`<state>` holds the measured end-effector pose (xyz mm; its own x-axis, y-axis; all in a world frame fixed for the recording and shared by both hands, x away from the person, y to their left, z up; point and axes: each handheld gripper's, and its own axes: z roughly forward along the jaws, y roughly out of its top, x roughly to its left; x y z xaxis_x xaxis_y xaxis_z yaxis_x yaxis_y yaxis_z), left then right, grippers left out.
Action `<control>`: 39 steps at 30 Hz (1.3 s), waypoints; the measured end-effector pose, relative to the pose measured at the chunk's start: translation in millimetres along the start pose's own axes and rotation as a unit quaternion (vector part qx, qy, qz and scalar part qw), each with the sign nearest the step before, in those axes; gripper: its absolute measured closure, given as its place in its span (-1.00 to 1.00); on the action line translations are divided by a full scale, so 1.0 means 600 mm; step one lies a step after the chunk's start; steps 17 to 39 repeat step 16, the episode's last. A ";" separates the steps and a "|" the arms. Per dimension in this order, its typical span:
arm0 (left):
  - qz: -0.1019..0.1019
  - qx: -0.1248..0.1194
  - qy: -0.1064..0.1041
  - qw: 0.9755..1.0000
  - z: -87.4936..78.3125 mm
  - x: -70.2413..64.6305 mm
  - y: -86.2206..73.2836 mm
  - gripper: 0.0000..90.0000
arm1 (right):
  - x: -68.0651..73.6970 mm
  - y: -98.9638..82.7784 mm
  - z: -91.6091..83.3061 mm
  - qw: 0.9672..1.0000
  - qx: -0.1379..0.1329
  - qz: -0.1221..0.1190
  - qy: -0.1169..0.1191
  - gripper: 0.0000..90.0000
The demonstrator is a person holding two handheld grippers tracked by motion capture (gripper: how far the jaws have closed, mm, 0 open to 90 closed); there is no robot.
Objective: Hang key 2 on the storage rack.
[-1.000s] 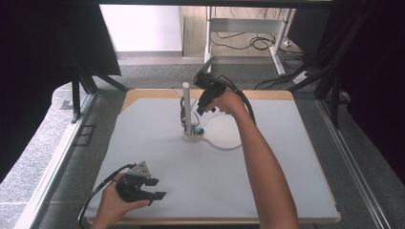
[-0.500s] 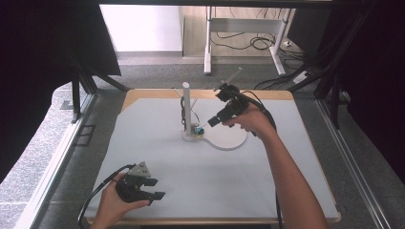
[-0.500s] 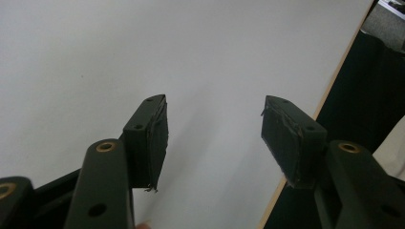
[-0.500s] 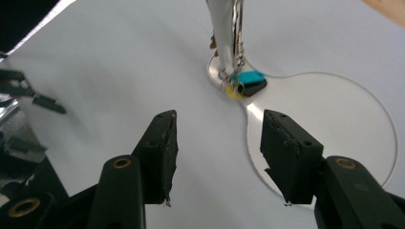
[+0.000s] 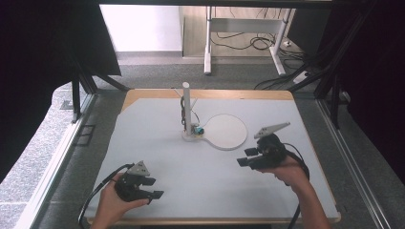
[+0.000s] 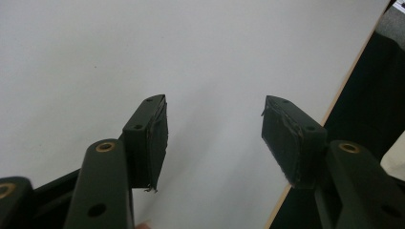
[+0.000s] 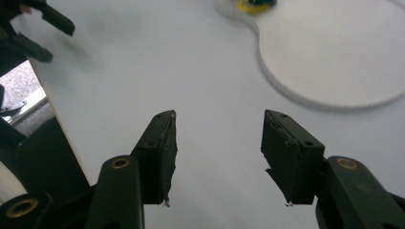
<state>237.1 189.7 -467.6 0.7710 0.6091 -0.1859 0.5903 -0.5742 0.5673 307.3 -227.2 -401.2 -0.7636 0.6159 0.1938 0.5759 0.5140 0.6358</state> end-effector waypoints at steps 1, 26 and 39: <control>-0.002 0.000 0.001 1.000 0.000 0.000 0.000 -0.06 | -0.002 -0.015 0.004 1.000 -0.004 0.004 0.000 0.03; 0.001 0.004 0.008 1.000 -0.002 0.000 -0.001 -0.08 | -0.014 -0.094 0.010 0.998 -0.051 0.023 -0.033 -0.05; 0.001 0.004 0.008 1.000 -0.002 0.000 -0.001 -0.08 | -0.014 -0.094 0.010 0.998 -0.051 0.023 -0.033 -0.05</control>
